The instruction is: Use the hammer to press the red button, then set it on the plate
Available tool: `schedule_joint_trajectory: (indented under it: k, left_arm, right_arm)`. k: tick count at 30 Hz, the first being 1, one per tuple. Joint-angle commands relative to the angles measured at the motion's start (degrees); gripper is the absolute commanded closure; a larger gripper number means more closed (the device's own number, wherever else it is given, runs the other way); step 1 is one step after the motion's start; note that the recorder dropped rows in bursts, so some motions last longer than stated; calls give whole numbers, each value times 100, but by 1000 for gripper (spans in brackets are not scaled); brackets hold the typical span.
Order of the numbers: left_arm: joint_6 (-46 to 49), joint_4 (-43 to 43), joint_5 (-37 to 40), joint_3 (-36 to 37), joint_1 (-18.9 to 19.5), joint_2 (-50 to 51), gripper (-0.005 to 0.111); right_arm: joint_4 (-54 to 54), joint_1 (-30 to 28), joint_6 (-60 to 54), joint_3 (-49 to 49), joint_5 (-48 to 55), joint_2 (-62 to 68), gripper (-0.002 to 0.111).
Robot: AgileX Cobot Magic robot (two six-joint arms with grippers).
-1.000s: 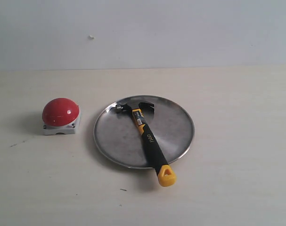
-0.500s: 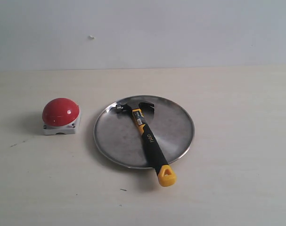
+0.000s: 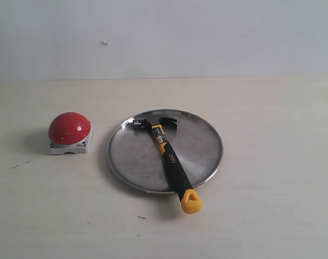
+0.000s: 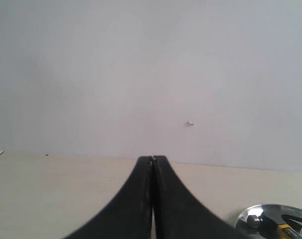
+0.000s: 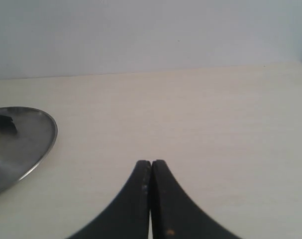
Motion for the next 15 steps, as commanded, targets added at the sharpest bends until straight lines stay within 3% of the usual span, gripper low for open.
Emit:
schedule_joint_trajectory:
  k: [1,9,11,12,14,15]
  left_arm:
    - [-219,-64,672,8,-397,-571,107]
    - [-122,-367,591,13,-386,-783,107]
    - [904,-1886,1054,13,-386,-930,107]
    - [2032,-3264,1608,13,-386,-971,107]
    - [3696,-4398,1895,13,-386,-1039,107]
    - [4074,-4637,1895,13,-386,-1075,107]
  right_arm:
    - [4,-33,1,24,-16,-21,108]
    - [4,-33,1,24,-16,-21,108]
    - [4,-33,1,24,-16,-21,108]
    - [4,-33,1,24,-16,-21,108]
    - [4,-33,1,24,-16,-21,108]
    - [4,-33,1,24,-16,-21,108]
